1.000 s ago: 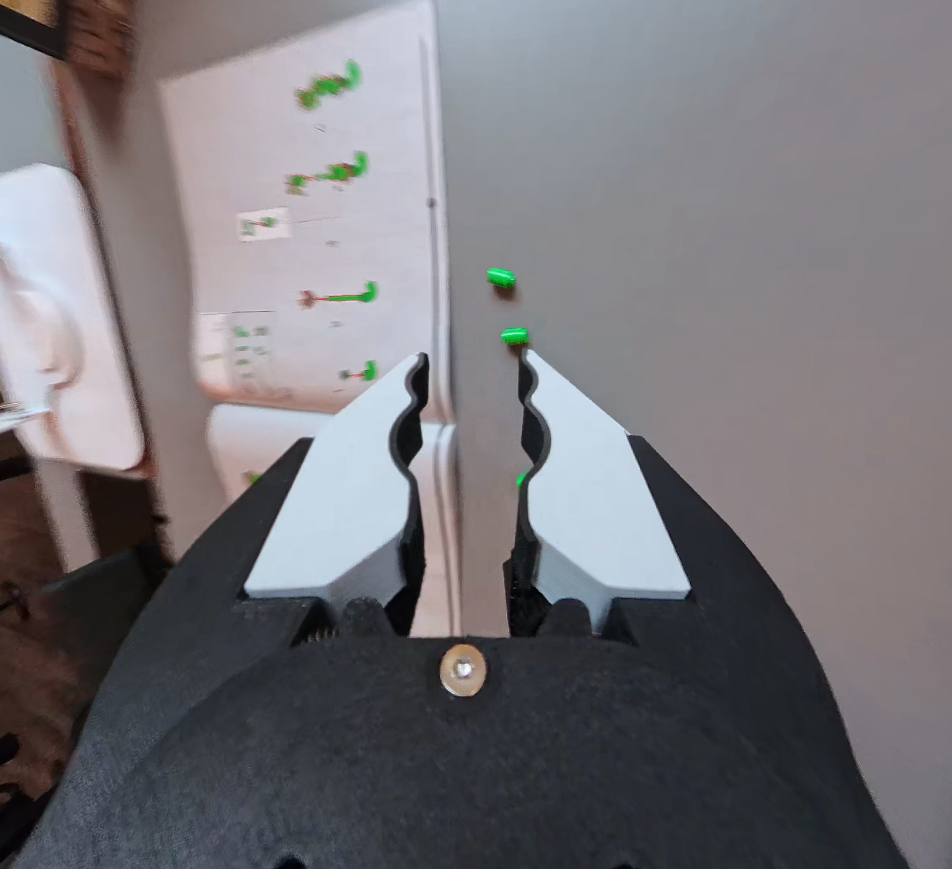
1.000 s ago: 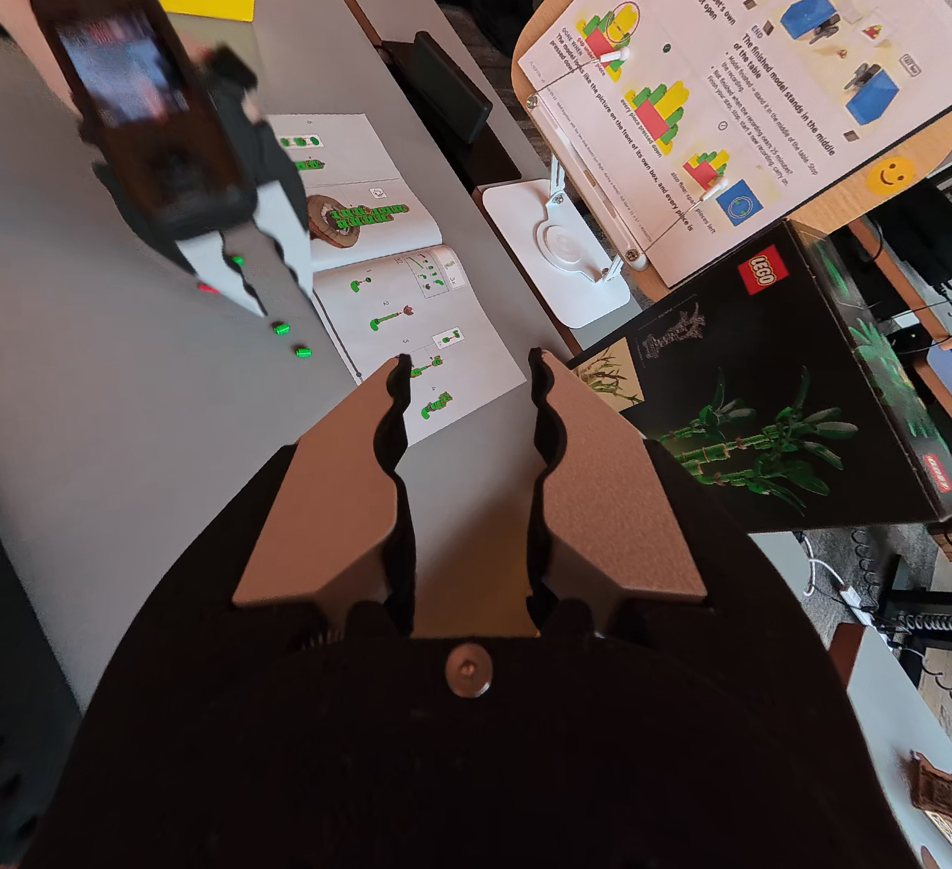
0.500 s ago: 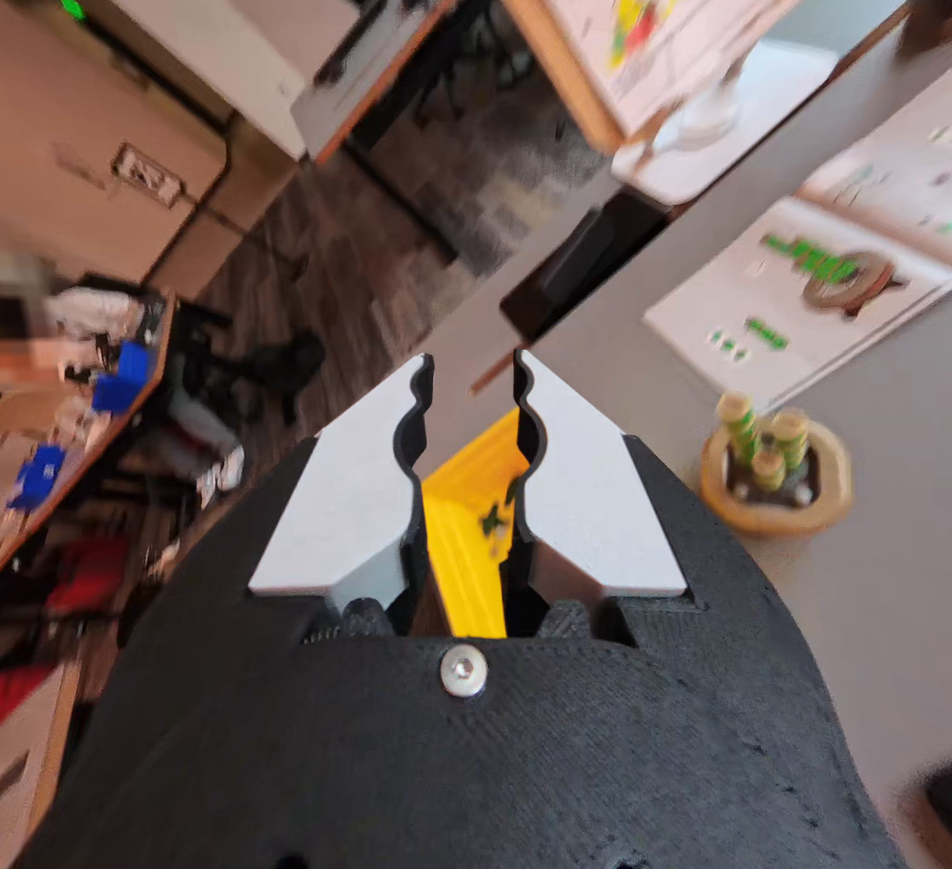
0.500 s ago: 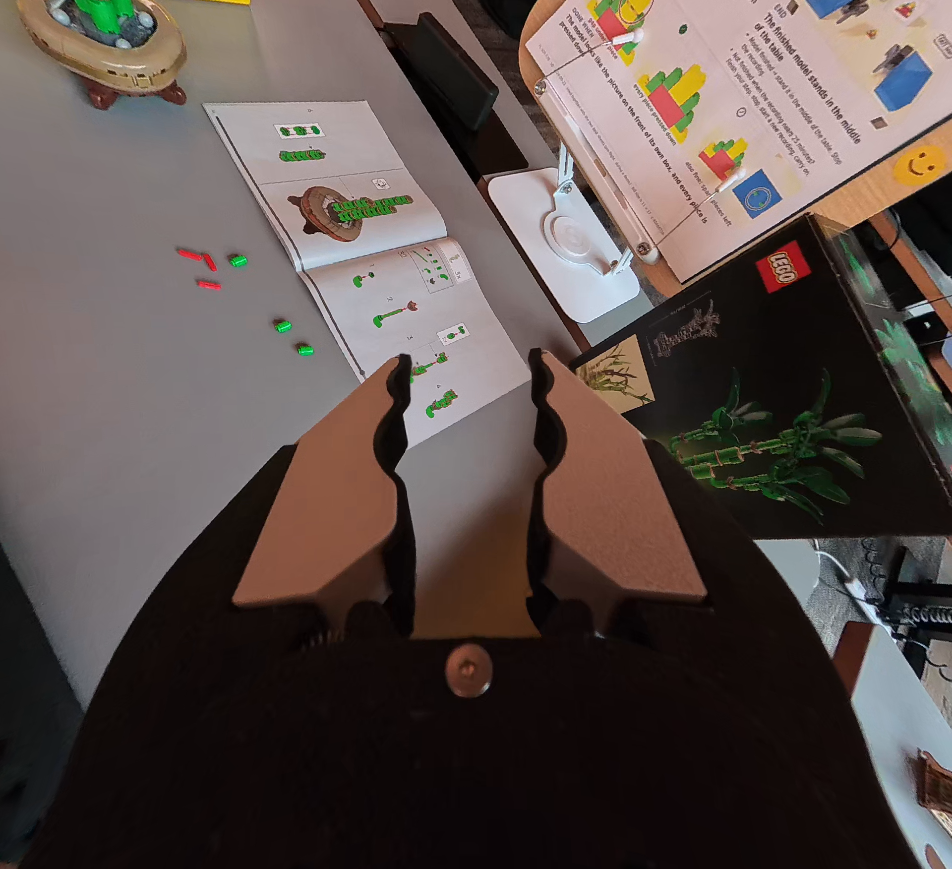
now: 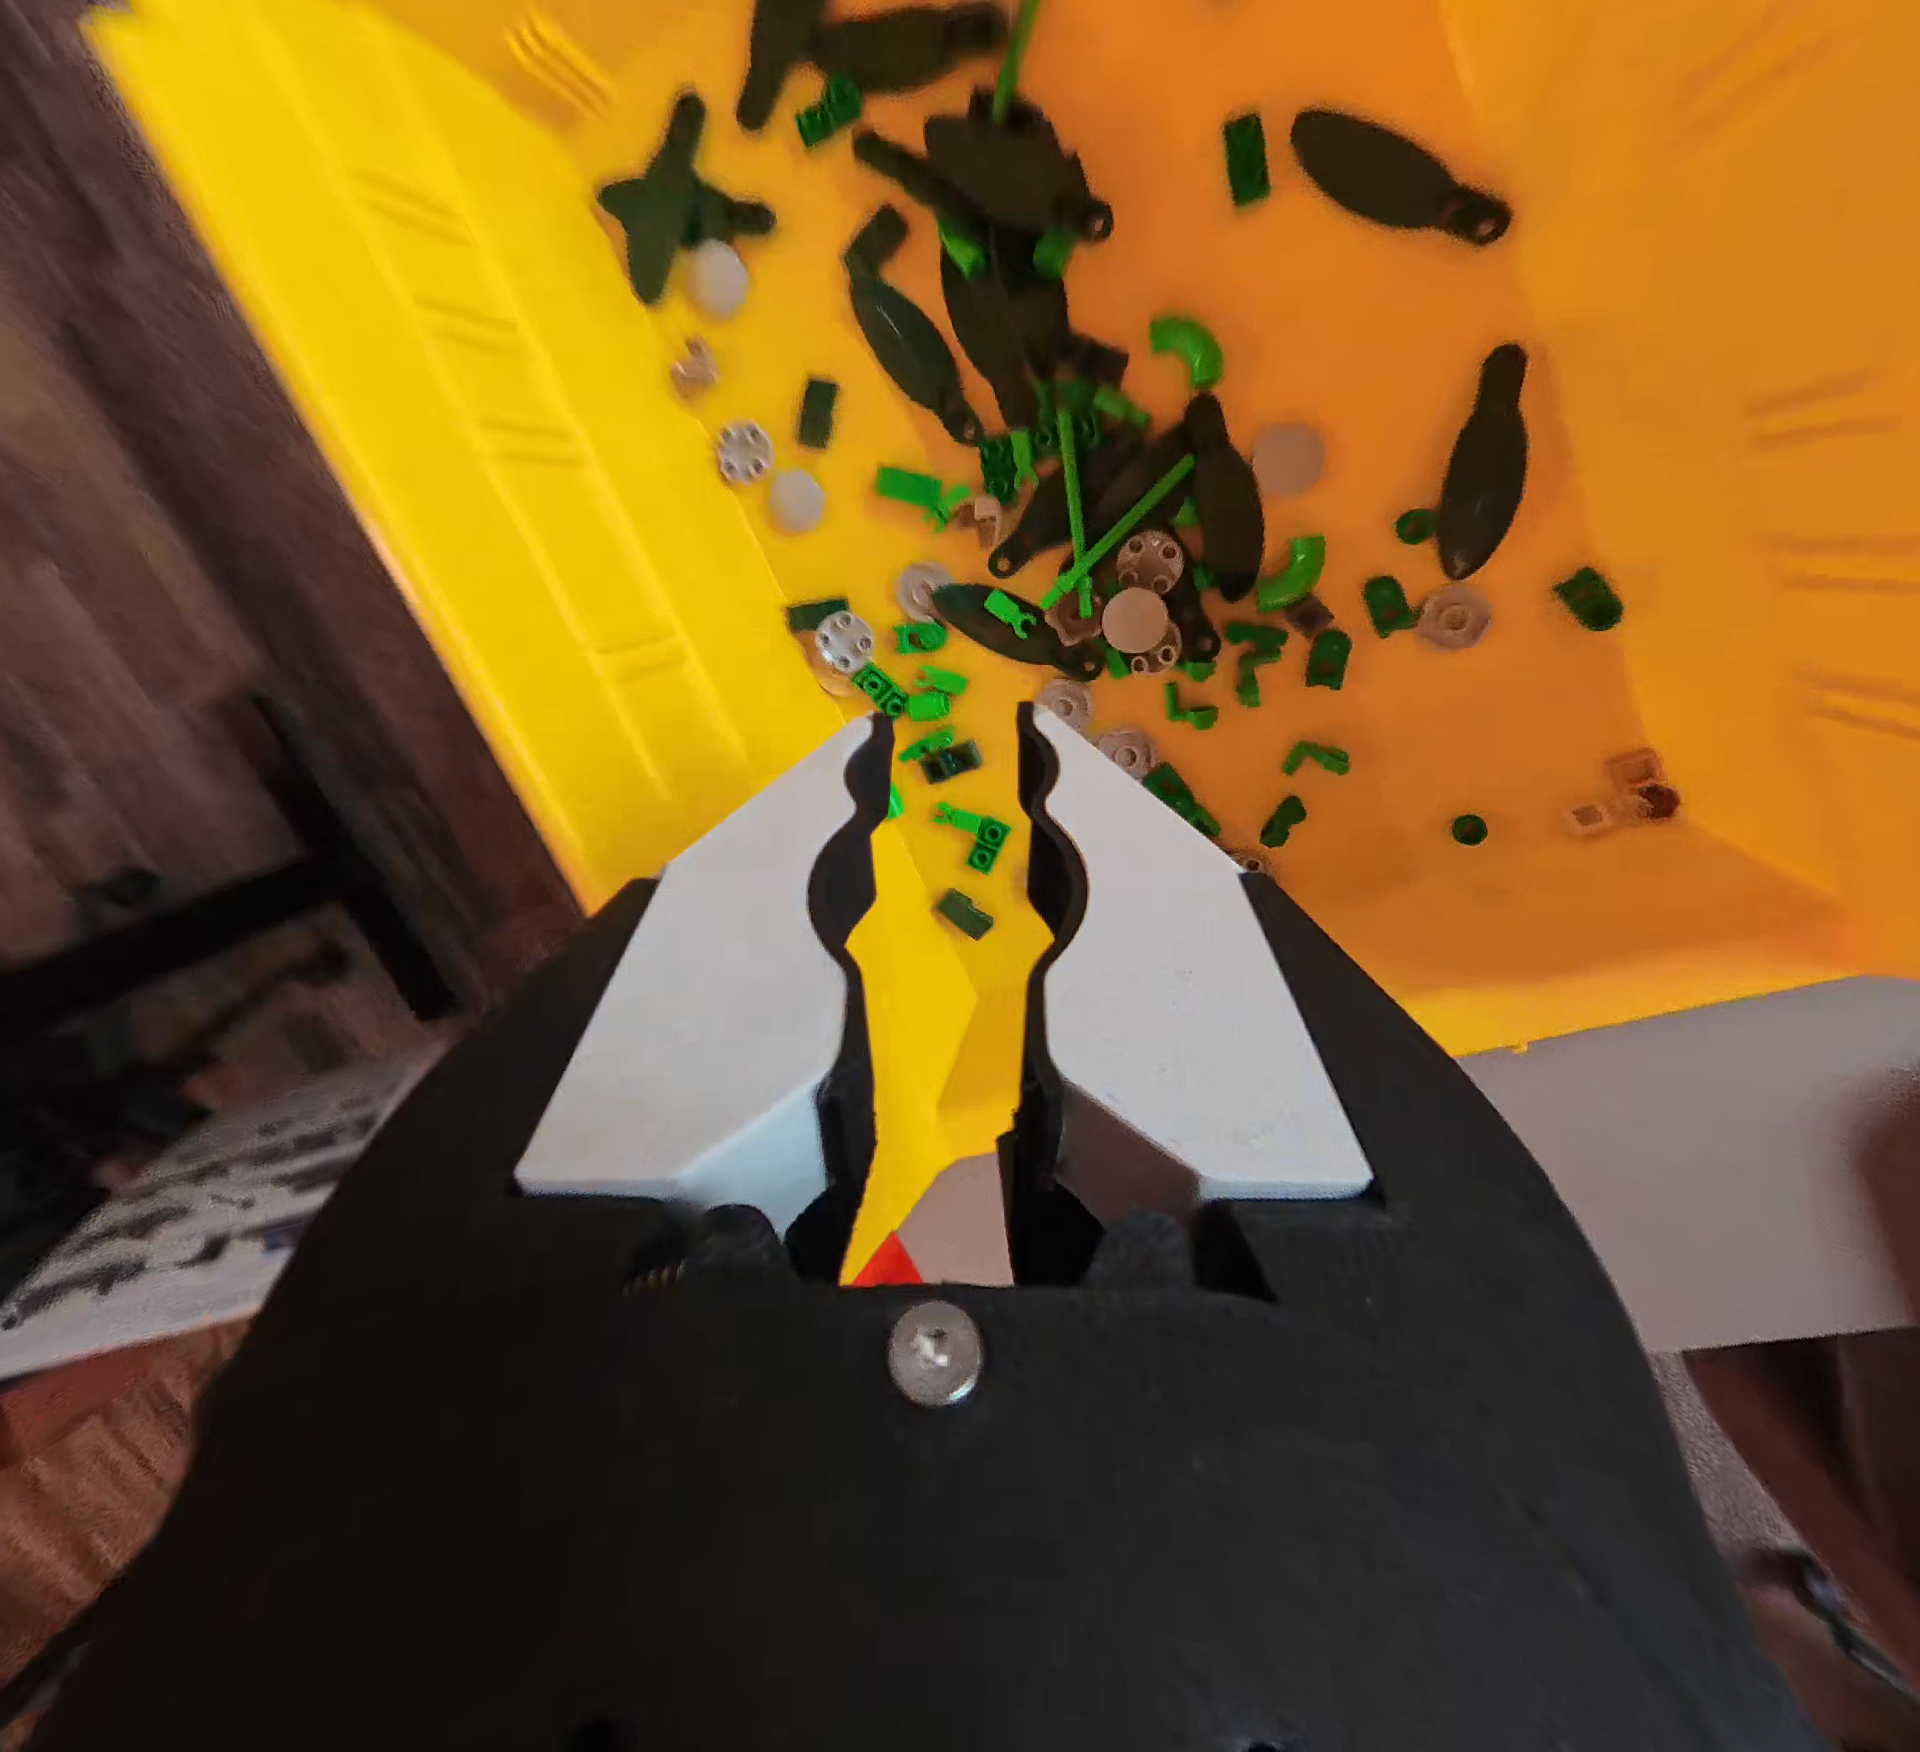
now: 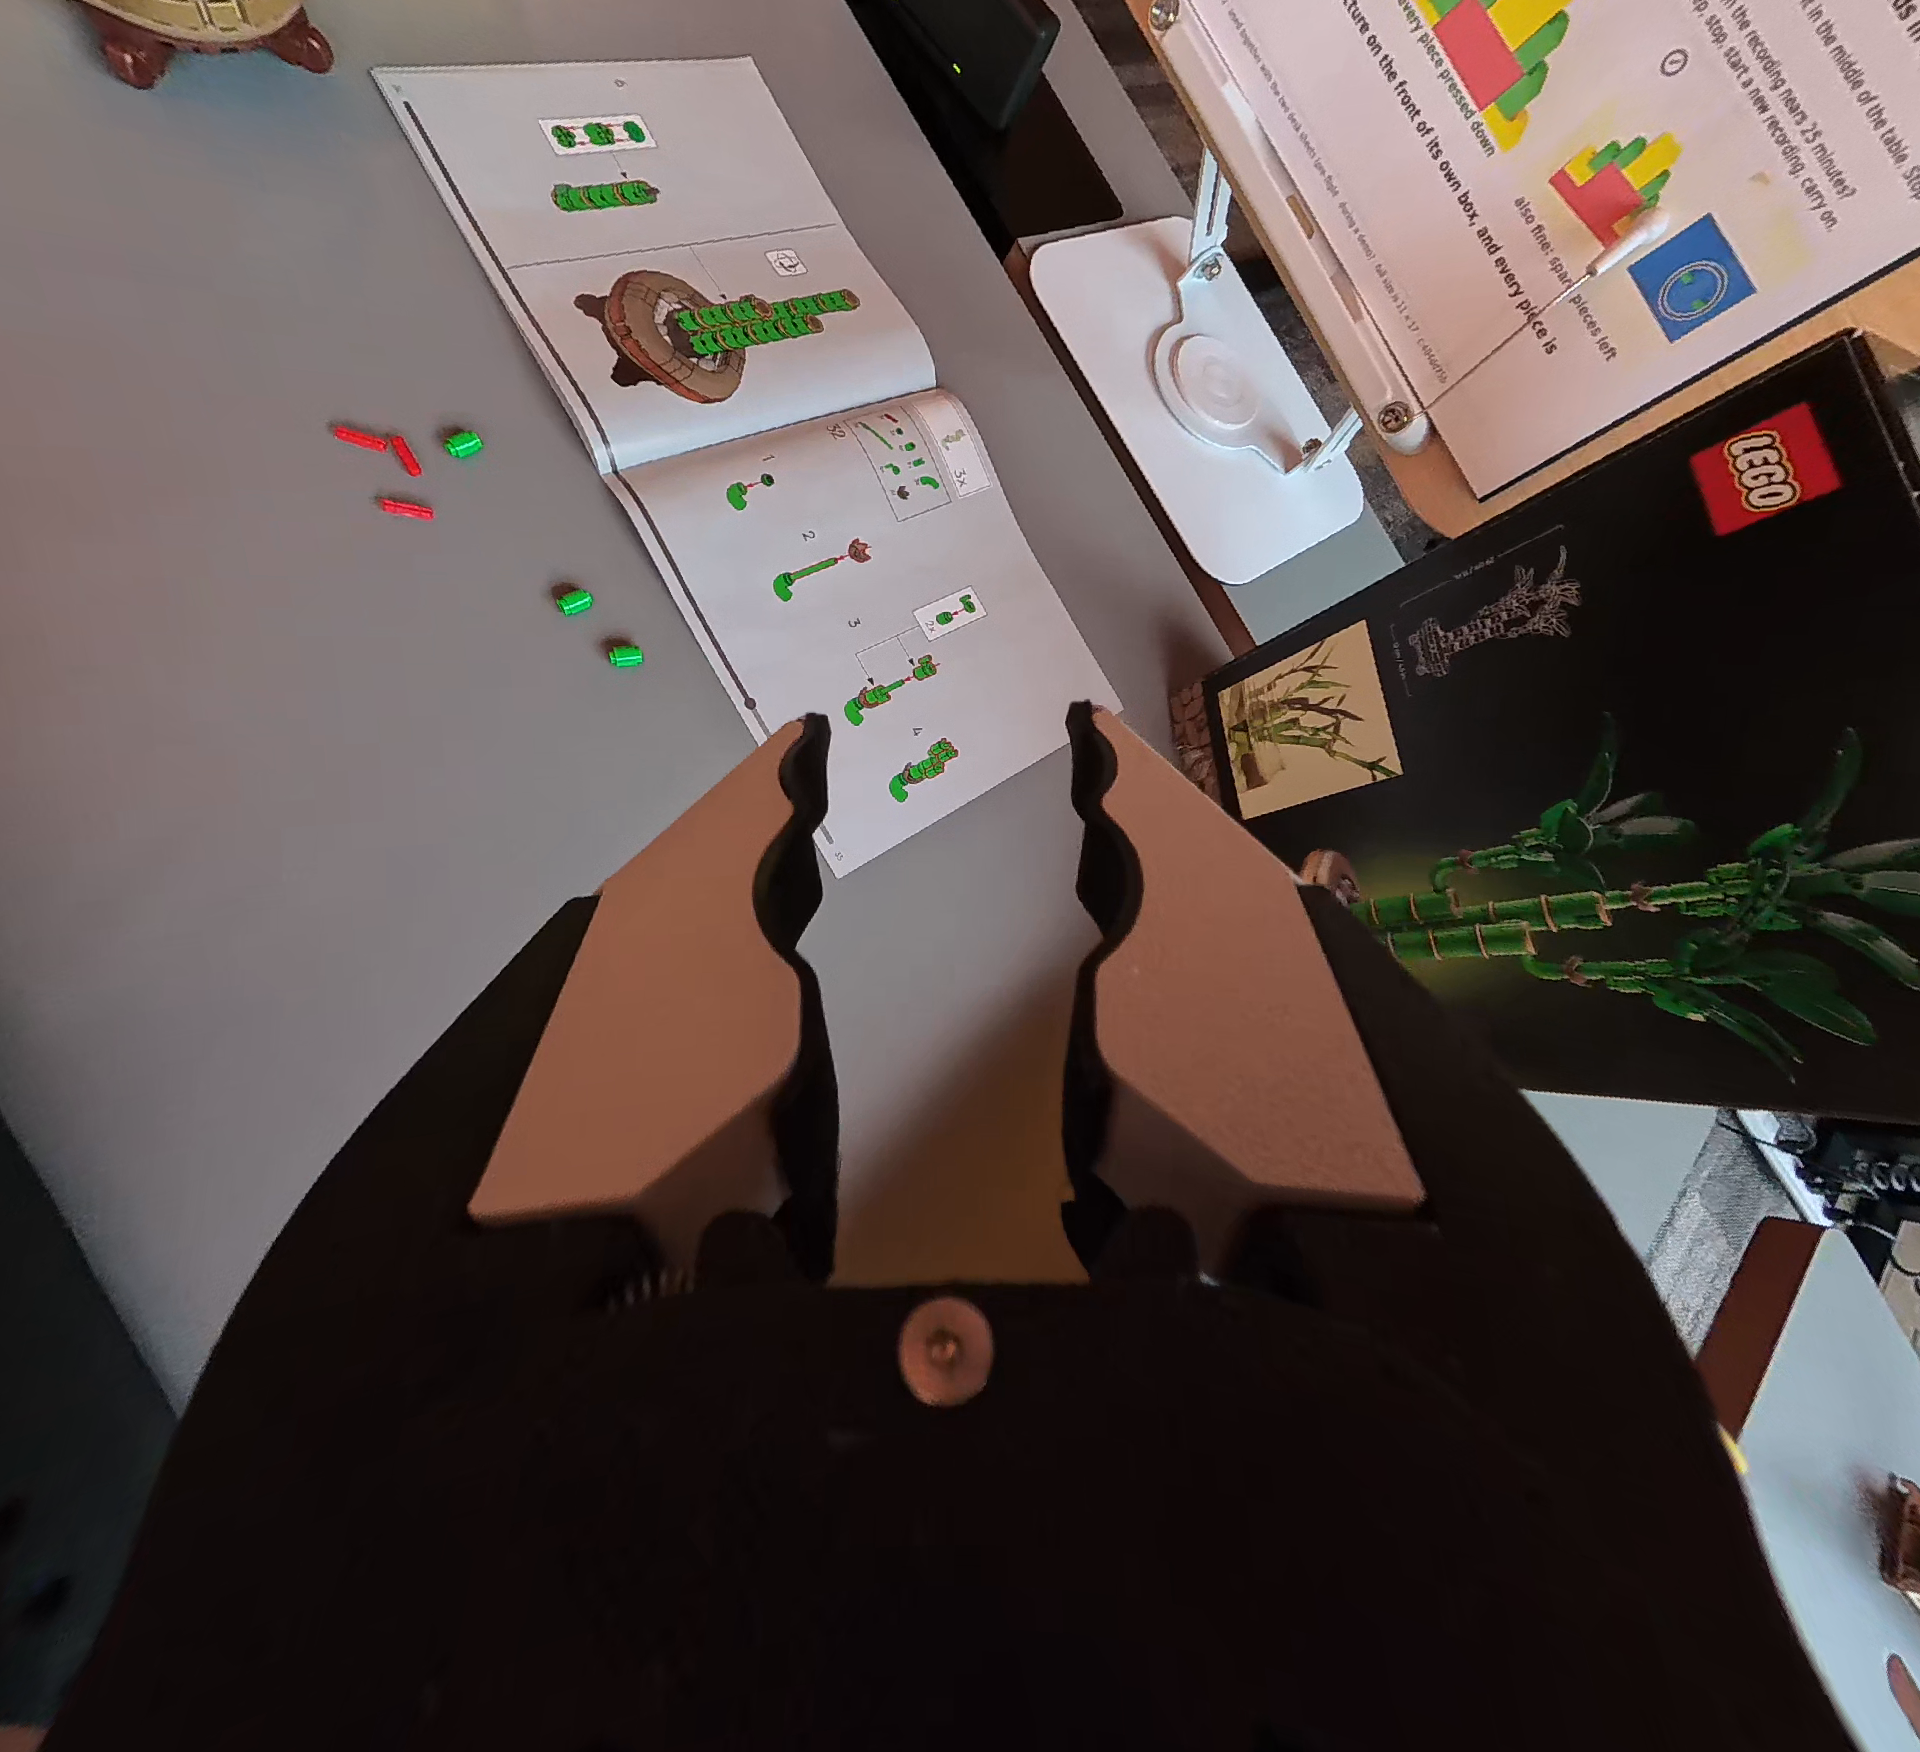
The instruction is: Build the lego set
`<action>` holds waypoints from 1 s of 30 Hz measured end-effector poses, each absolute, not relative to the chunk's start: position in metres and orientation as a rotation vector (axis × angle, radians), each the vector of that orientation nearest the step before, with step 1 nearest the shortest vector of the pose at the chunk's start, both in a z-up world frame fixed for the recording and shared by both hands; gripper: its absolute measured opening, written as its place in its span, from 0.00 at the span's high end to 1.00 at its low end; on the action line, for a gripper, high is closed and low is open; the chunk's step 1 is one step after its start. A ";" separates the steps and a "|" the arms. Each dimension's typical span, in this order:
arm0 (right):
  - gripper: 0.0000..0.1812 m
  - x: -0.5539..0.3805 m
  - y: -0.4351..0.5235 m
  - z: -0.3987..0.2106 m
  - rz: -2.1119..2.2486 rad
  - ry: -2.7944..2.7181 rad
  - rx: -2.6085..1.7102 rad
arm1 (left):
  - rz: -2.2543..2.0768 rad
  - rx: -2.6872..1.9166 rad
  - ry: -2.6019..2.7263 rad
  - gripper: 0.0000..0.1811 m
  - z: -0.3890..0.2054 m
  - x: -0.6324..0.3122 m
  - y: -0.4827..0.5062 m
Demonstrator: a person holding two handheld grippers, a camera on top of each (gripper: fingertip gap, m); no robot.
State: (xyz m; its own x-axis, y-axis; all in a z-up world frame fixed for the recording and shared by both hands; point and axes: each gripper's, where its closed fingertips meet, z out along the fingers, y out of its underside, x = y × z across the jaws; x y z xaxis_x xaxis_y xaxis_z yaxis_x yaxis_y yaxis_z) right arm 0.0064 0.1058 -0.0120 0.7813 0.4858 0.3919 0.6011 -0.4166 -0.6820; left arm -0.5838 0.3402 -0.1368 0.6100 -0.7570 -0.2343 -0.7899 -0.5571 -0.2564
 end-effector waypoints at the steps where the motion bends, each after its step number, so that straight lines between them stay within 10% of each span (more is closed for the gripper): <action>1: 0.74 0.008 0.106 -0.013 -0.166 -0.803 -2.096 | 0.149 -2.545 1.234 0.87 -0.146 -0.587 0.341; 30: 0.74 0.010 0.106 -0.017 -0.164 -0.809 -2.114 | 0.218 -2.762 1.208 0.95 -0.202 -0.608 0.349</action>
State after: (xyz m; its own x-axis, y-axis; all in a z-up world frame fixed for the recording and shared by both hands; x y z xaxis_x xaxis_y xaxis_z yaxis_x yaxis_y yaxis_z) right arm 0.0103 0.1058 -0.0174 0.7828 0.4902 0.3832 0.6007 -0.4347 -0.6709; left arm -0.6078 0.3494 -0.2018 0.6713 -0.7194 -0.1785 -0.7364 -0.6746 -0.0510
